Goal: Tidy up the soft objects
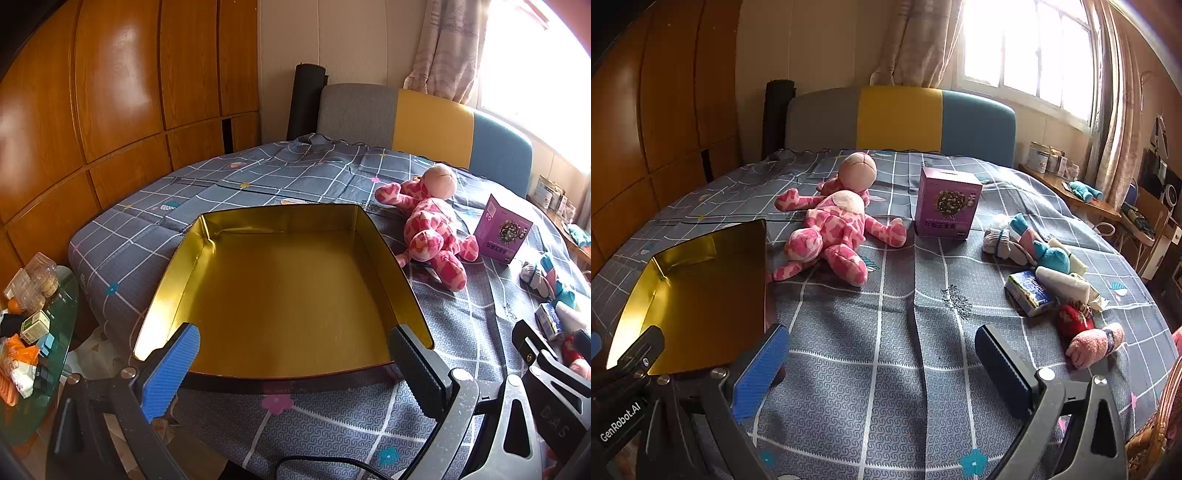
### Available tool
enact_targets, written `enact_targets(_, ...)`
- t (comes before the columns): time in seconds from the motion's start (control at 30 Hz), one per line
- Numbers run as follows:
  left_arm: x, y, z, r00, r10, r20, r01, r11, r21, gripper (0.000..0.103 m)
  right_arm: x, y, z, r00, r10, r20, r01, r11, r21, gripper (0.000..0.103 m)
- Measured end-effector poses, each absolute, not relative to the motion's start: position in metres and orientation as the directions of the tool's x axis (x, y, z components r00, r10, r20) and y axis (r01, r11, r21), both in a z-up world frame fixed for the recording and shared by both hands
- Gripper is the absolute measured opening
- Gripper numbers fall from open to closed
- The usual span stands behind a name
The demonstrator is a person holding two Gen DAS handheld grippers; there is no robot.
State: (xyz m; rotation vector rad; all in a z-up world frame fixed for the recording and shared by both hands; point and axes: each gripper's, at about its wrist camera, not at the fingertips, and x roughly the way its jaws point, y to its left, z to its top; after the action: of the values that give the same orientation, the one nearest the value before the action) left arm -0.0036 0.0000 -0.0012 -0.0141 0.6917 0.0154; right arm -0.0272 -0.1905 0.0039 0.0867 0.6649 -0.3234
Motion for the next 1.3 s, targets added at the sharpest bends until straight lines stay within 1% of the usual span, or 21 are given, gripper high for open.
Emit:
enact_targets(1.07,-0.005,-0.001,-0.003,0.764,0.005,-0.646,-0.014,1.0,-0.009,0.103,-0.028,-0.195,0.001,0.733,-0.266,-0.626,0.328,0.945,-0.017,0.103)
enact_targets(1.2,-0.004,-0.003,-0.003,0.764,-0.003,-0.645,-0.004,1.0,-0.01,0.103,-0.027,-0.2,-0.001,0.73,-0.263,-0.63,0.33,0.944,-0.012,0.103)
enact_targets(1.3,-0.003,-0.005,-0.002,0.762,-0.044,-0.646,0.03,0.999,-0.033,0.103,-0.027,-0.207,-0.002,0.731,-0.255,-0.633,0.329,0.944,-0.001,0.103)
